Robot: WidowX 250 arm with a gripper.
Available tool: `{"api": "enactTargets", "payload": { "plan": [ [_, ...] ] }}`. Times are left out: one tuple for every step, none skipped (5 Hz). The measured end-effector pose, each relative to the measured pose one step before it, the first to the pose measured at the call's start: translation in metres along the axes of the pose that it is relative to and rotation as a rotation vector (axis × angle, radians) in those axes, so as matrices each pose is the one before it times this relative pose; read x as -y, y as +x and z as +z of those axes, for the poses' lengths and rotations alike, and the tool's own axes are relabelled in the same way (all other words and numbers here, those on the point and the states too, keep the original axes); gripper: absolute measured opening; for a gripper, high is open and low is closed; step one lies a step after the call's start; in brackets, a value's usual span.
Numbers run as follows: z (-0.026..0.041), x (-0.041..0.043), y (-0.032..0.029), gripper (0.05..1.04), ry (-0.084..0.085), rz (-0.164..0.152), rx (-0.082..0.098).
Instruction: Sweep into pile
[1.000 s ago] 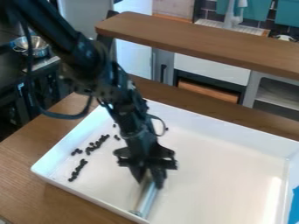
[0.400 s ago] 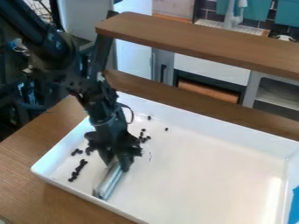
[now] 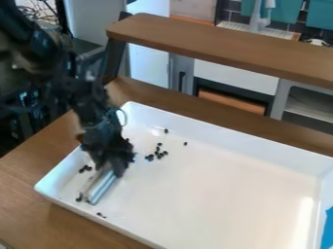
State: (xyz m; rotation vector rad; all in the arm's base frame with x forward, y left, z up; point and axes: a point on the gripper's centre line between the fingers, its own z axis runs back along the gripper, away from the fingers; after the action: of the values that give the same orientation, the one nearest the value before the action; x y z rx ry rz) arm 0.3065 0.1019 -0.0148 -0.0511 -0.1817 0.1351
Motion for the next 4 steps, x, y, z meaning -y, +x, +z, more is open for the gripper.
{"api": "enactTargets", "payload": {
  "plan": [
    [0.01045, 0.01015, -0.00603, 0.380, -0.0966, 0.0818, -0.1061],
    [0.03187, 0.04481, 0.02475, 0.380, -0.1330, 0.0629, -0.0138],
    [0.02061, 0.05810, 0.02052, 0.380, -0.0792, 0.0137, 0.0064],
    [-0.01892, 0.03439, 0.00914, 0.380, 0.0021, -0.0073, -0.0094]
  ]
}}
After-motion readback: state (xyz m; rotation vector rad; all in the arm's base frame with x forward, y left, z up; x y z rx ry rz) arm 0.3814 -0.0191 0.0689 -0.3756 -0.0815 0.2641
